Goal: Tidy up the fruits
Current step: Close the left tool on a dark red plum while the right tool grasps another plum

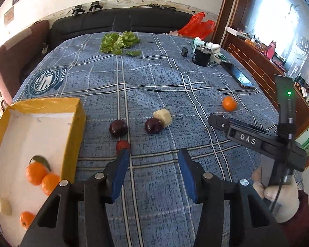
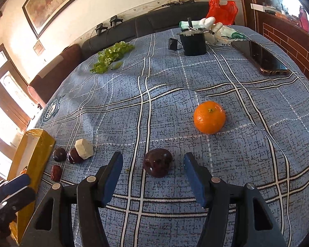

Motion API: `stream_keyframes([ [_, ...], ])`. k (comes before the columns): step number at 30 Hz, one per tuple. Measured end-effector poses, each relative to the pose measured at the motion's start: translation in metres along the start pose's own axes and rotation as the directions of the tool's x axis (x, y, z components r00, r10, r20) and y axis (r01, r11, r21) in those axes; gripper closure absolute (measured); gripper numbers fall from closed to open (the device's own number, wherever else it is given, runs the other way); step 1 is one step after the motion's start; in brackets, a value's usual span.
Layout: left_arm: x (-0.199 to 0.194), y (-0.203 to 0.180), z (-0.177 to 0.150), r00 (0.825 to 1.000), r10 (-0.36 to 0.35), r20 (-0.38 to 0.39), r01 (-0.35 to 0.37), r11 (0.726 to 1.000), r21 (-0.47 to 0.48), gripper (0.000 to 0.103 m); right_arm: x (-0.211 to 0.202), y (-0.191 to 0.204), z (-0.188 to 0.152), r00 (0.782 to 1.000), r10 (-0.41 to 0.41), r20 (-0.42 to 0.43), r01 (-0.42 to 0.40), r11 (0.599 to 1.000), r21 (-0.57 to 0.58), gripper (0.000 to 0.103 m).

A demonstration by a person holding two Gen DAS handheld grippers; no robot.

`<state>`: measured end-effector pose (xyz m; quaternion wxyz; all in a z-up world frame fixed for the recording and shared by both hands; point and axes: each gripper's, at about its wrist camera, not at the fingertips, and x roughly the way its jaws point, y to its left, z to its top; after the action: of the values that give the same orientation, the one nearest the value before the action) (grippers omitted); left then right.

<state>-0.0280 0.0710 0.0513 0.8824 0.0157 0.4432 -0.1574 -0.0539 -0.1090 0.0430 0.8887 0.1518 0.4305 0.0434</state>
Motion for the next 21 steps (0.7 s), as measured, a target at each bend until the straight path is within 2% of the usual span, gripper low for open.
stream_keyframes([
  [3, 0.022, -0.004, 0.013, 0.999, -0.050, -0.016, 0.051, 0.998, 0.043, 0.055, 0.000, 0.004, -0.001, 1.000, -0.019, 0.000, 0.019, 1.000, -0.023, 0.038],
  [4, 0.031, -0.005, 0.018, 0.997, -0.066, -0.032, 0.067, 0.996, 0.055, 0.055, 0.000, 0.006, -0.002, 1.000, -0.021, 0.000, 0.021, 0.999, -0.031, 0.044],
  [5, 0.040, -0.005, 0.022, 0.996, -0.069, -0.048, 0.072, 0.995, 0.065, 0.056, 0.001, 0.007, -0.002, 1.000, -0.026, -0.005, 0.026, 0.999, -0.039, 0.058],
  [7, 0.056, -0.006, 0.029, 0.996, -0.056, -0.075, 0.062, 0.995, 0.082, 0.069, 0.001, 0.007, -0.003, 0.999, -0.045, -0.003, 0.045, 0.998, -0.046, 0.069],
  [8, 0.063, -0.007, 0.032, 0.995, -0.049, -0.087, 0.057, 0.994, 0.094, 0.070, 0.001, 0.006, -0.003, 0.999, -0.044, -0.004, 0.044, 0.998, -0.044, 0.072],
  [10, 0.065, -0.012, 0.035, 0.999, -0.002, -0.053, 0.010, 0.989, 0.147, 0.070, 0.001, 0.003, -0.002, 0.999, -0.035, -0.005, 0.034, 0.999, -0.037, 0.072],
  [13, 0.068, -0.014, 0.039, 0.998, 0.015, -0.054, -0.005, 0.984, 0.178, 0.070, 0.002, 0.003, -0.002, 0.999, -0.031, -0.008, 0.030, 0.999, -0.041, 0.072],
  [16, 0.071, -0.010, 0.042, 0.998, 0.028, -0.052, -0.018, 0.983, 0.180, 0.070, 0.002, 0.003, -0.001, 1.000, -0.027, -0.010, 0.027, 0.999, -0.039, 0.072],
  [18, 0.072, -0.007, 0.043, 0.999, 0.011, -0.046, -0.003, 0.986, 0.167, 0.069, 0.002, 0.003, -0.001, 1.000, -0.024, -0.012, 0.023, 0.999, -0.036, 0.072],
  [21, 0.075, -0.007, 0.043, 0.999, 0.008, -0.049, 0.000, 0.987, 0.162, 0.057, 0.002, 0.003, -0.002, 1.000, -0.026, -0.012, 0.025, 0.999, -0.039, 0.071],
])
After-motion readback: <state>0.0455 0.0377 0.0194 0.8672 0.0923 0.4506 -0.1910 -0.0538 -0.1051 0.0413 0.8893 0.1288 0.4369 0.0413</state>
